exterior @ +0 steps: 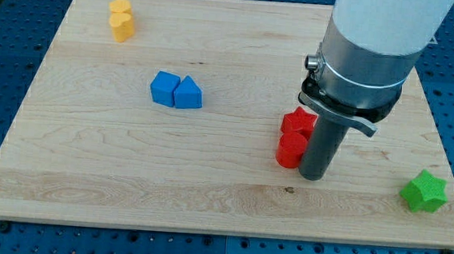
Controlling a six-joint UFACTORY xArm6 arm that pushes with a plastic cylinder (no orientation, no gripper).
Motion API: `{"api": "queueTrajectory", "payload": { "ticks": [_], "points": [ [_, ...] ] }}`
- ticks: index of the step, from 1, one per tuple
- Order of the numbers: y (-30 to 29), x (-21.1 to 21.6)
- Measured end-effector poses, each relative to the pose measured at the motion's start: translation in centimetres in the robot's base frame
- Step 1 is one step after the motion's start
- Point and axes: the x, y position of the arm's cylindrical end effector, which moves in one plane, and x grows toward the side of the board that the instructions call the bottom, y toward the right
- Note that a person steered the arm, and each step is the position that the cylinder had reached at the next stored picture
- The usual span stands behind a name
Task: Move the red circle into the red star
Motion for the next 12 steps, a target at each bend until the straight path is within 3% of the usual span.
{"api": "queueTrajectory", "payload": {
  "ticks": [1, 3, 10, 12],
  "points": [
    [0.0, 0.4],
    [5.5, 7.3],
    [5.2, 7.3],
    [9.5, 7.3]
  ]
}}
